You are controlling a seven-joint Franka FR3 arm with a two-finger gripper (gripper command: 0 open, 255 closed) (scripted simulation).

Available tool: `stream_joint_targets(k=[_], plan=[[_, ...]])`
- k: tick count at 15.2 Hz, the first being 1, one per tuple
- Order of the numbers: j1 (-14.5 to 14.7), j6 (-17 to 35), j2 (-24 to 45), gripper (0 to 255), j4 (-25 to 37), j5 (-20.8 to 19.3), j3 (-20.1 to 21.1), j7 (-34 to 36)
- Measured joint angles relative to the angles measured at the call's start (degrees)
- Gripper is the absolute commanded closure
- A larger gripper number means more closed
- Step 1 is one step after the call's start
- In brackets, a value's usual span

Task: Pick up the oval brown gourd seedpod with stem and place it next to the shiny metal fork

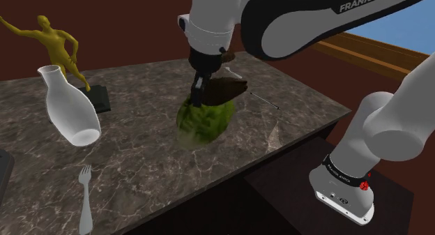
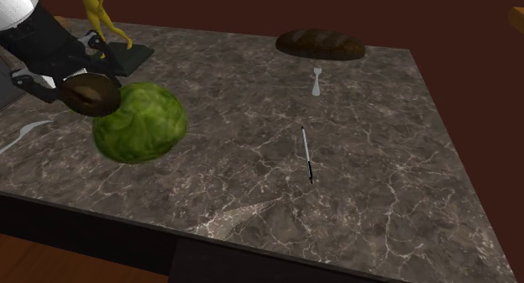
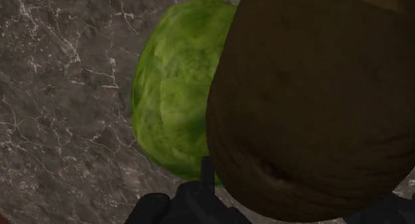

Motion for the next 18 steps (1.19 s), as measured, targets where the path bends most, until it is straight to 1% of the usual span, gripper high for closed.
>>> stream_joint_targets(k=[1, 4, 7, 9, 10, 12, 14, 16, 18], plan=[[0.26, -0.07, 1.46, 255, 1.07, -0.75, 0.99, 1.65], [1.49, -2.32, 7.4, 255, 6.9, -3.78, 4.29, 7.23], [3.17, -5.03, 12.26, 255, 12.41, -6.63, 6.56, 11.79], [5.03, -7.09, 17.36, 255, 17.51, -9.77, 7.93, 15.53], [5.91, -8.12, 18.88, 255, 19.33, -10.7, 8.36, 16.83], [8.33, -10.13, 23.11, 255, 23.74, -13.32, 9.08, 19.91], [11.26, -13.0, 27.71, 255, 29.44, -15.95, 9.38, 22.46], [12.17, -13.04, 29.02, 255, 30.21, -16.78, 9.37, 23.53], [12.2, -12.05, 29.32, 255, 29.34, -17.09, 9.28, 24.05]])
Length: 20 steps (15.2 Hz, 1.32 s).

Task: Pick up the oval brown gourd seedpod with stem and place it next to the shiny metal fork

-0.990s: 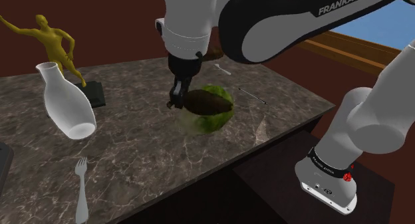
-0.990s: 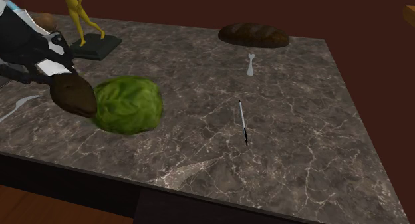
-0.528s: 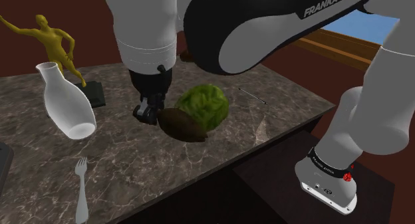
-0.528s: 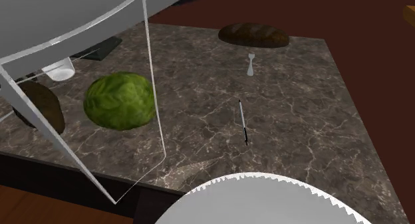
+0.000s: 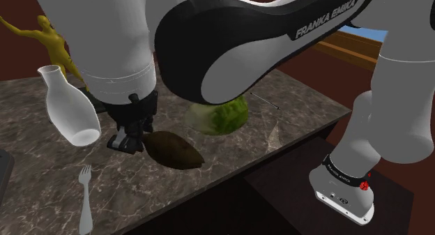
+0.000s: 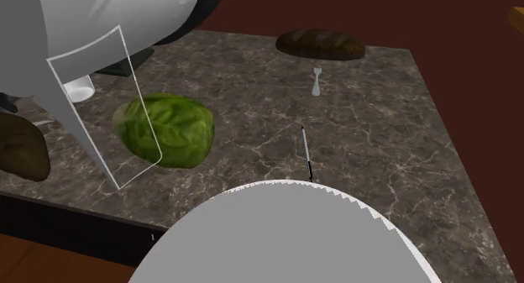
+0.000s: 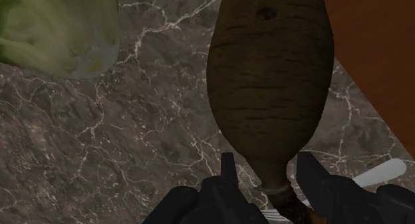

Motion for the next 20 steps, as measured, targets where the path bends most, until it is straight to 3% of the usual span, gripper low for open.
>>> stream_joint_targets(k=[20], plan=[[0.69, 11.7, 5.2, 255, -8.46, -5.37, -2.15, 5.91]])
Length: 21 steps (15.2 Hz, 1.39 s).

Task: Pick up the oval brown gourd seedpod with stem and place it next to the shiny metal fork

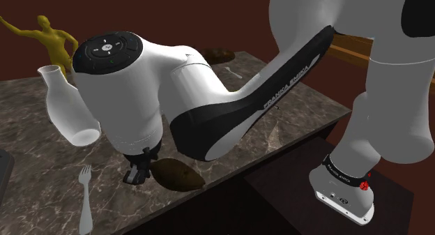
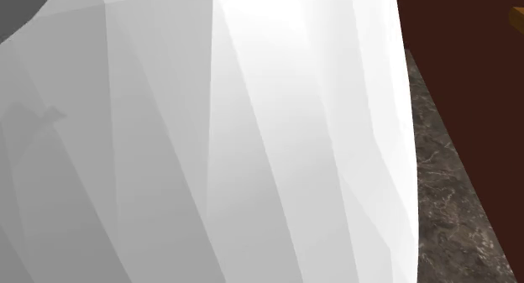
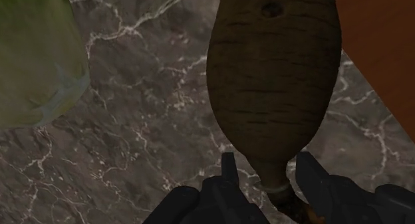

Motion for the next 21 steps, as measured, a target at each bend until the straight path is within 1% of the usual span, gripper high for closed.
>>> stream_joint_targets(k=[2, 8, 9, 15, 19, 21], plan=[[0.2, 1.07, 0.71, 255, -0.64, -0.72, -0.31, 0.73], [0.31, 1.42, 1.1, 255, -0.7, -1.02, -0.46, 0.96], [0.32, 1.43, 1.11, 0, -0.7, -1.03, -0.47, 0.97], [0.33, 1.42, 1.12, 0, -0.7, -1.02, -0.46, 0.97], [0.6, -2.57, -1.22, 0, 1.45, 1.23, 0.88, -0.19], [0.43, -3.44, -2.14, 0, 1.61, 1.95, 1.24, -0.66]])
